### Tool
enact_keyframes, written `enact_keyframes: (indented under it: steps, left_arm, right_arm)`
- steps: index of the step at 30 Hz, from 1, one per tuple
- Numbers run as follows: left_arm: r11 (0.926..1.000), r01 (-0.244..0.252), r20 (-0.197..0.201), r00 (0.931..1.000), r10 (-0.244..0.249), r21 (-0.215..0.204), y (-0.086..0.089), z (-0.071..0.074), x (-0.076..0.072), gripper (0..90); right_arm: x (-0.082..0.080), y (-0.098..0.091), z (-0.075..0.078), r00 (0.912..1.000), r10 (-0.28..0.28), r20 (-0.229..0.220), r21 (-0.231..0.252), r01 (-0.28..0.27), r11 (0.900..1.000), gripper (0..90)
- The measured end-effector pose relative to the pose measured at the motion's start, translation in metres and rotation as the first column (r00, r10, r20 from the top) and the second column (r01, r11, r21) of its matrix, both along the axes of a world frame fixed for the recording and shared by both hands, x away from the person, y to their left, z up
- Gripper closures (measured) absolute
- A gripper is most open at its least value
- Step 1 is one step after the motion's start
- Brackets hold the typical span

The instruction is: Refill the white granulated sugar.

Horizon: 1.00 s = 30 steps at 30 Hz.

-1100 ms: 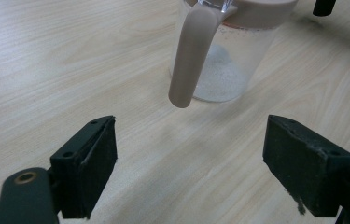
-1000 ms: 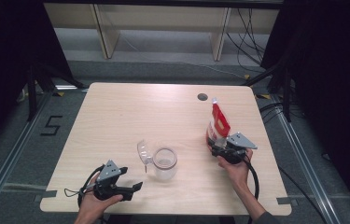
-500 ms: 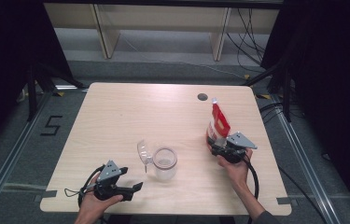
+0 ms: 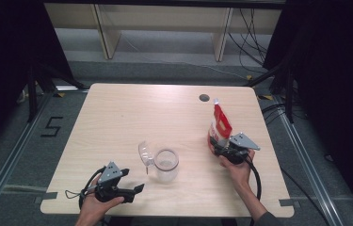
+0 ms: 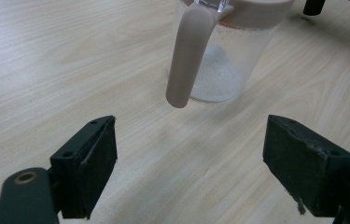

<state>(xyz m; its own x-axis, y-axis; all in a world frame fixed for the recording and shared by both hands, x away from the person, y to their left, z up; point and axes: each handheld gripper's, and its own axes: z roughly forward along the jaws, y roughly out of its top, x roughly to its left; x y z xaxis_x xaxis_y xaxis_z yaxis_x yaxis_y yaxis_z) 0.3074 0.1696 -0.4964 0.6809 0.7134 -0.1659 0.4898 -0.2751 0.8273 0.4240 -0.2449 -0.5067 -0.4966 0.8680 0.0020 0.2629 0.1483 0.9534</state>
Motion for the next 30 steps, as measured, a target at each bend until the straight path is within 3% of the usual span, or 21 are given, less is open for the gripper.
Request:
enact_keyframes:
  steps: [3, 5, 7, 12, 14, 16, 22, 24, 26, 27, 28, 30]
  left_arm:
    - [0.9999, 0.005, -0.003, 1.0, -0.005, 0.011, 0.0001, 0.0007, -0.0004, 17.3]
    - [0.9999, 0.003, -0.004, 1.0, -0.003, 0.01, 0.0001, 0.0008, -0.0003, 17.3]
    - [0.9999, 0.003, -0.006, 1.0, -0.002, 0.01, 0.0, 0.0005, -0.0002, 17.3]
    - [1.0, 0.001, -0.003, 1.0, -0.001, 0.004, -0.0007, 0.0003, -0.0005, 17.3]
    - [1.0, 0.0, -0.005, 1.0, 0.001, 0.006, -0.0007, 0.0002, -0.0005, 17.3]
    - [1.0, 0.002, -0.004, 1.0, -0.002, 0.003, -0.001, 0.0001, -0.0005, 17.3]
    - [0.9998, 0.013, 0.004, 0.9999, -0.013, 0.014, -0.0007, 0.0004, -0.0002, 17.3]
    - [0.9998, 0.015, 0.005, 0.9999, -0.015, 0.014, -0.0006, 0.0005, -0.0001, 17.3]
    - [0.9998, 0.014, 0.005, 0.9999, -0.014, 0.013, -0.0006, 0.0005, -0.0002, 17.3]
    - [0.9998, 0.016, 0.008, 0.9998, -0.016, 0.014, -0.0006, 0.0001, -0.0001, 17.3]
    - [0.9998, 0.018, 0.008, 0.9998, -0.018, 0.014, -0.0007, 0.0001, -0.0002, 17.3]
    - [0.9997, 0.019, 0.008, 0.9998, -0.019, 0.014, -0.001, 0.0002, -0.0004, 17.3]
  right_arm:
    - [0.0005, -0.0001, -0.0003, 1.0, 0.007, -0.002, 0.021, -0.007, 0.9998, 42.2]
    - [0.0007, -0.0007, -0.0007, 1.0, 0.009, -0.004, 0.001, -0.009, 1.0, 42.2]
    - [-0.001, 0.0004, -0.0014, 0.9998, -0.017, -0.013, 0.025, 0.017, 0.9995, 42.0]
    - [0.0001, 0.0024, -0.0036, 0.9998, -0.018, -0.012, 0.06, 0.019, 0.998, 41.2]
    - [0.0023, 0.0011, -0.0046, 0.9999, -0.006, 0.009, 0.057, 0.006, 0.9984, 41.0]
    - [0.002, -0.0002, -0.0043, 0.9999, -0.014, -0.006, 0.04, 0.014, 0.9991, 41.1]
    - [0.001, 0.0003, -0.0039, 0.9998, -0.011, -0.015, 0.059, 0.012, 0.9982, 43.5]
    - [0.0008, 0.0003, -0.0038, 0.9994, -0.035, 0.004, 0.042, 0.035, 0.9985, 45.1]
    - [0.0018, 0.0001, -0.0047, 0.9992, -0.03, 0.026, 0.065, 0.029, 0.9974, 45.9]
    - [0.0016, -0.0002, -0.005, 0.9992, -0.031, 0.026, 0.069, 0.029, 0.9972, 46.0]
    - [0.0012, -0.0019, -0.0052, 0.9992, -0.032, 0.023, 0.041, 0.031, 0.9987, 46.0]
    - [0.0007, -0.0002, -0.0063, 0.9994, -0.029, 0.017, 0.062, 0.028, 0.9977, 46.0]
